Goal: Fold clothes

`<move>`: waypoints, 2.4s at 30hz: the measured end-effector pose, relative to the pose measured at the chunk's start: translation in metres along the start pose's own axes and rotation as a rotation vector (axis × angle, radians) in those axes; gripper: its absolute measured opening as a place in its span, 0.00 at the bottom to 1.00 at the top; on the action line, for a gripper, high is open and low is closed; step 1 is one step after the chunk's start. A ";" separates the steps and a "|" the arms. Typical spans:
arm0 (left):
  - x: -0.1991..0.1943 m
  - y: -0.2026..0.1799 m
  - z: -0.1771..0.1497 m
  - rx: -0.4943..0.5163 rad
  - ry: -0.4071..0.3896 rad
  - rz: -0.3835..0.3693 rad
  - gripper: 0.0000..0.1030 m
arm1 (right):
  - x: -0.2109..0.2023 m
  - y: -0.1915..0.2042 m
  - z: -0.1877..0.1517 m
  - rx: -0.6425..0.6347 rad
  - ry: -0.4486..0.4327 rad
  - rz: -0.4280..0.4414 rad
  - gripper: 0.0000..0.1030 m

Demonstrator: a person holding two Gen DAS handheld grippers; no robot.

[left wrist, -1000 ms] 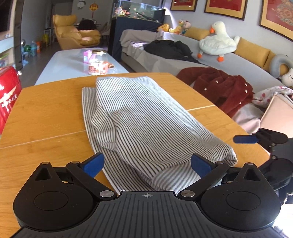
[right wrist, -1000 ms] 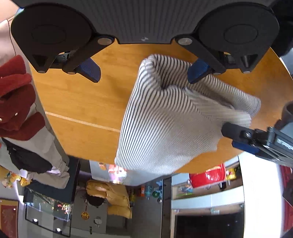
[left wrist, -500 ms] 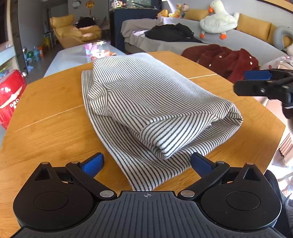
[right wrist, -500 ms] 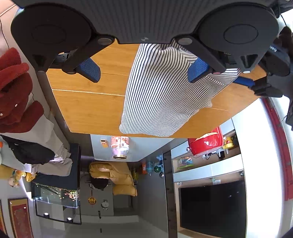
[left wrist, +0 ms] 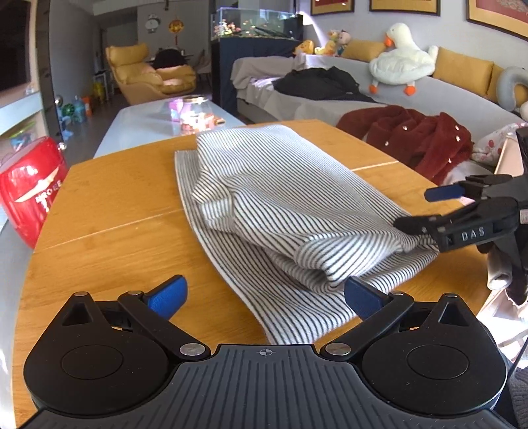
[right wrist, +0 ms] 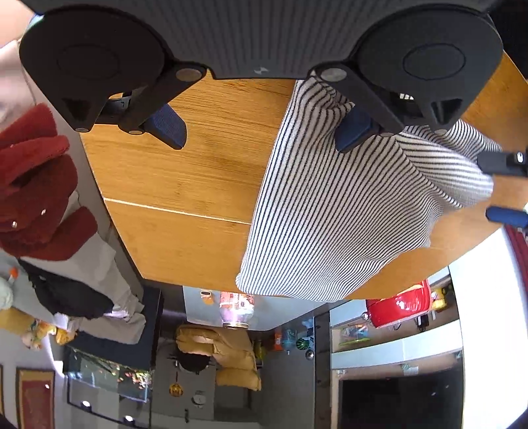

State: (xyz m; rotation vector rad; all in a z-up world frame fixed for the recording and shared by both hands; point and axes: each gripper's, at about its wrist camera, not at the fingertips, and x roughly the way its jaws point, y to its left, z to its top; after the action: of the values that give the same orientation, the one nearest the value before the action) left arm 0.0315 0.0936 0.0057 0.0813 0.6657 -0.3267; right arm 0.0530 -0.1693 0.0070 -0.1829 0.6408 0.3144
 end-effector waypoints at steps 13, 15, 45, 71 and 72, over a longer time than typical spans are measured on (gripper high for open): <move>-0.004 0.021 0.009 -0.035 -0.003 -0.019 1.00 | -0.038 0.087 0.004 -0.339 -0.099 0.226 0.78; -0.008 0.019 0.011 -0.025 -0.003 -0.008 1.00 | -0.034 0.097 -0.002 -0.407 -0.089 0.249 0.78; 0.040 0.007 0.007 0.111 0.087 0.035 1.00 | -0.013 0.057 0.014 -0.164 -0.013 0.285 0.80; 0.015 0.032 0.043 -0.010 -0.007 -0.048 1.00 | 0.012 0.051 0.011 -0.184 -0.006 0.200 0.60; 0.014 0.033 0.045 -0.015 -0.012 -0.051 1.00 | 0.010 0.050 0.010 -0.184 -0.003 0.199 0.56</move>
State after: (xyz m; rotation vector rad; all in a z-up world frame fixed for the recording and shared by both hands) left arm 0.0792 0.1134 0.0316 0.0483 0.6591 -0.3711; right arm 0.0490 -0.1170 0.0056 -0.2956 0.6283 0.5666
